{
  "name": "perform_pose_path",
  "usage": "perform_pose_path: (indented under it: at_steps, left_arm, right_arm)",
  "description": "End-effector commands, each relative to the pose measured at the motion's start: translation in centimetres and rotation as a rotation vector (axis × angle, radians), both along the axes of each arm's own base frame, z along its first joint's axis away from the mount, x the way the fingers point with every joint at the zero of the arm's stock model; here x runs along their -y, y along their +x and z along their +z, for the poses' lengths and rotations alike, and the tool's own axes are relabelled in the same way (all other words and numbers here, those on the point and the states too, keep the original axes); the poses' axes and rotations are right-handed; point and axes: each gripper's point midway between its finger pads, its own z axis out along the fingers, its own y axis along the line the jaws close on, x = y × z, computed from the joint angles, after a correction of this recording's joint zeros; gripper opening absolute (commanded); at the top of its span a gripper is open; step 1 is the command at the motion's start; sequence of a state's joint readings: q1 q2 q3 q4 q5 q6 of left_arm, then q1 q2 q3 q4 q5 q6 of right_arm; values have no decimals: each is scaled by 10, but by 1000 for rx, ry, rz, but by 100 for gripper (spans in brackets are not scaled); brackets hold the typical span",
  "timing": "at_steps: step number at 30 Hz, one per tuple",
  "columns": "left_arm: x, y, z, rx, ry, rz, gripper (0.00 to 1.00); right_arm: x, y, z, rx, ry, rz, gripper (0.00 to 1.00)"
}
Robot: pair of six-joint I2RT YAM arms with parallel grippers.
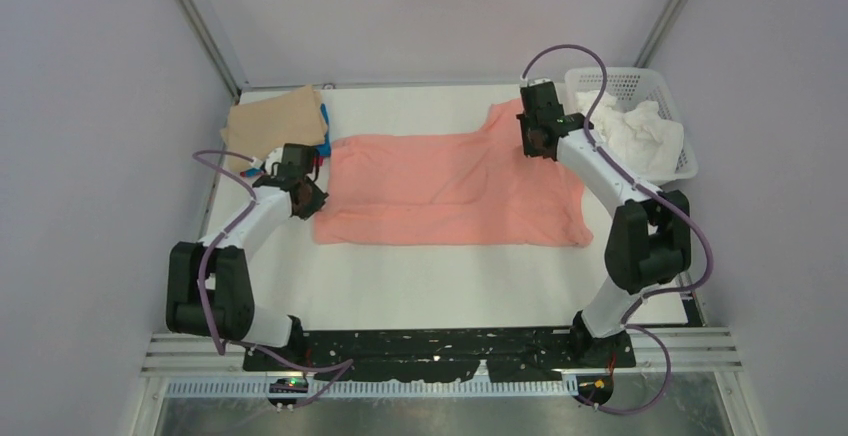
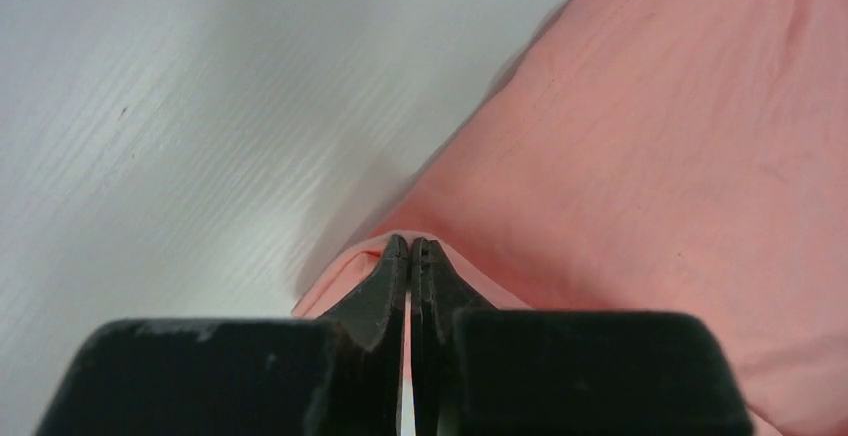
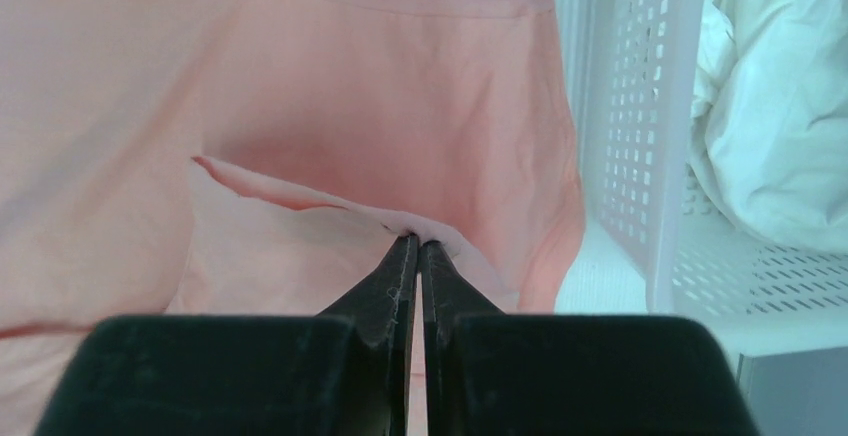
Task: Fold and stack the t-shirts
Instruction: Fold the flattened tshirt in 1/3 of the way
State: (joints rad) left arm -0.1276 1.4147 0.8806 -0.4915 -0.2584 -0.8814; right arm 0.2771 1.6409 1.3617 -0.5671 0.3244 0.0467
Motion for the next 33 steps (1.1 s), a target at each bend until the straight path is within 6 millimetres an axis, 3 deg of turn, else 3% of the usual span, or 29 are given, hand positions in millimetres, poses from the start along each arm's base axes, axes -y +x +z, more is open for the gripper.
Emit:
perform_pose_path:
  at_steps: [1, 2, 3, 4, 5, 6, 7, 9, 10, 11, 12, 13, 14, 15, 16, 17, 18, 19, 21, 26, 30, 33]
  left_arm:
    - [-10, 9, 8, -10, 34, 45, 23]
    - [-11, 8, 7, -24, 43, 45, 49]
    - [-14, 7, 9, -37, 54, 52, 74]
    - [-17, 6, 13, -41, 70, 63, 85]
    - [-19, 5, 18, -39, 81, 66, 90]
    - [-21, 5, 25, -31, 87, 67, 96]
    - [-21, 4, 33, -16, 87, 67, 99]
    - [-19, 2, 48, 37, 69, 62, 100]
    - [-16, 1, 53, 62, 51, 50, 99]
    - [-11, 2, 58, 94, 25, 33, 99]
    - [-3, 2, 62, 121, -7, -1, 100]
    - [5, 4, 65, 149, -40, -34, 100]
    - [16, 5, 65, 168, -80, -76, 100]
    - [30, 7, 63, 176, -128, -139, 100]
    - [42, 9, 59, 176, -161, -185, 100]
    - [54, 11, 54, 162, -199, -232, 100]
    - [67, 12, 48, 141, -239, -281, 100]
    - [77, 14, 42, 117, -269, -317, 100]
    - [93, 17, 27, 59, -322, -370, 99]
    - [98, 10, -14, -63, -347, -381, 100]
    - [85, -1, -34, -122, -291, -355, 100]
    - [74, -15, -44, -164, -244, -332, 100]
  right_arm:
    - [8, 37, 7, 43, -37, -46, 15]
    - [9, 41, -9, 12, -47, -69, 23]
    - [10, 46, -8, 14, -45, -89, 25]
    - [17, 49, -16, 1, -81, -129, 32]
    - [19, 53, -9, 6, -87, -164, 39]
    - [27, 54, -12, -3, -121, -204, 55]
    - [27, 57, -1, 10, -114, -231, 60]
    - [27, 56, 10, 32, -93, -249, 72]
    - [27, 47, 16, 42, -73, -247, 86]
    - [25, 45, 19, 67, -42, -261, 92]
    - [26, 29, 19, 68, -12, -260, 99]
    - [22, 25, 20, 94, 37, -272, 97]
    - [16, 4, 9, 69, 89, -248, 96]
    - [2, -3, 18, 98, 194, -217, 95]
    - [-2, -21, -11, 38, 222, -198, 95]
    - [-26, -22, -4, 66, 347, -114, 95]
    - [-35, -37, -29, 13, 387, -75, 95]
    - [-57, -34, -28, 21, 485, 2, 95]
    - [-70, -40, -49, -46, 541, 22, 95]
    - [-54, -59, -94, -138, 490, -90, 95]
    - [-24, -71, -109, -124, 406, -186, 95]
    - [-24, -89, -126, -182, 423, -174, 95]
